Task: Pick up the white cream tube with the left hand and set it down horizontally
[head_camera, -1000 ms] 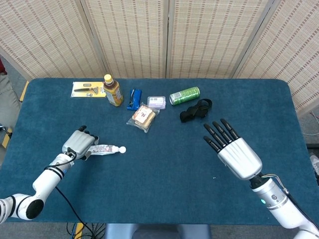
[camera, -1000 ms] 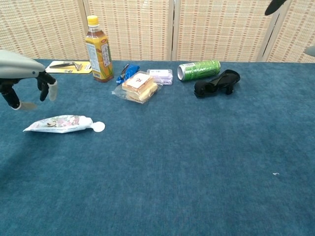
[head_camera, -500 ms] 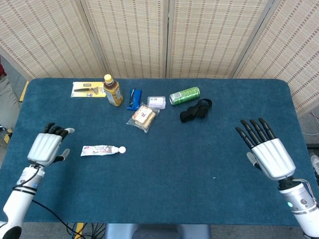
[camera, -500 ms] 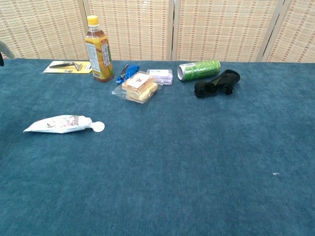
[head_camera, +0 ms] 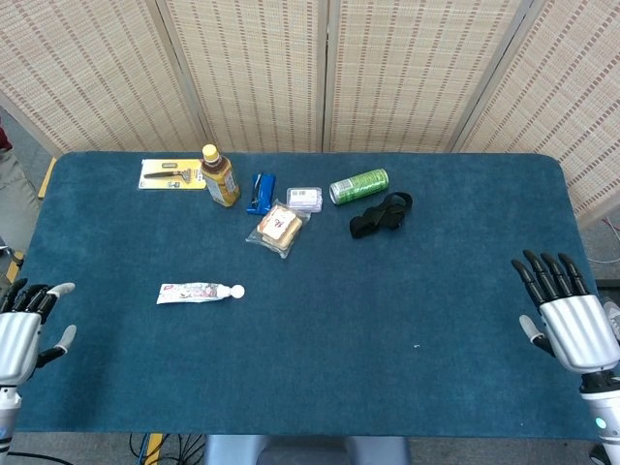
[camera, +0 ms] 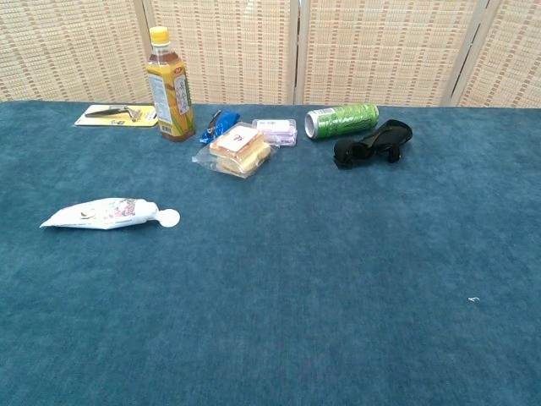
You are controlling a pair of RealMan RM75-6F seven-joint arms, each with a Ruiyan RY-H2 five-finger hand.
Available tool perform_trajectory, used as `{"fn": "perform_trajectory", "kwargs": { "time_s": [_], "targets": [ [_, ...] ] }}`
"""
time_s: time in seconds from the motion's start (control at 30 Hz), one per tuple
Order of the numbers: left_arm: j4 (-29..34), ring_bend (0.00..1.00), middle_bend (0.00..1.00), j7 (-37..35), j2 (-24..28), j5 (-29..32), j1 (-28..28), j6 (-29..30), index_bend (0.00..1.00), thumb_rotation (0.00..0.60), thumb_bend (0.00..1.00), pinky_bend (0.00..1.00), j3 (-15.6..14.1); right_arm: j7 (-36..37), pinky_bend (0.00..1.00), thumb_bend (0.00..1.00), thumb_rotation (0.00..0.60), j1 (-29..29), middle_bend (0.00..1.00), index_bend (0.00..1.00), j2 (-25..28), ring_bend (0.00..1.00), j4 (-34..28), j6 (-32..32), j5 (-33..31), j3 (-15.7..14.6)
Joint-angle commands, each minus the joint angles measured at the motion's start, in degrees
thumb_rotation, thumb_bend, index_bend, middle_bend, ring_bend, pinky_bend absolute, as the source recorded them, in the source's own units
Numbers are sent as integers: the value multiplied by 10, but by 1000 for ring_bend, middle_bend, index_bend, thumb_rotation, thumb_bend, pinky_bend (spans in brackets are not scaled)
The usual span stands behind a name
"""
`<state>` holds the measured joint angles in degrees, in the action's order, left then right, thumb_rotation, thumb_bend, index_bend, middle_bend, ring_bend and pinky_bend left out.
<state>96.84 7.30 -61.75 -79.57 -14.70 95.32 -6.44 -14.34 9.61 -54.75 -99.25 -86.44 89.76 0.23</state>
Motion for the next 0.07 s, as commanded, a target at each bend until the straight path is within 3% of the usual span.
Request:
{"fn": "perform_trajectory", "kwargs": {
  "time_s": [0.03, 0.07],
  "targets": [
    [2, 199, 294, 3, 1, -14, 11, 6, 234, 600, 293, 85, 3, 3, 0, 252, 600, -4, 60, 72, -1, 0, 2, -2, 0, 0],
    [3, 199, 294, 4, 2, -17, 14, 5, 234, 600, 293, 85, 4, 4, 0, 253, 600, -5, 60, 72, -2, 0, 2, -1, 2, 1]
  ]
}}
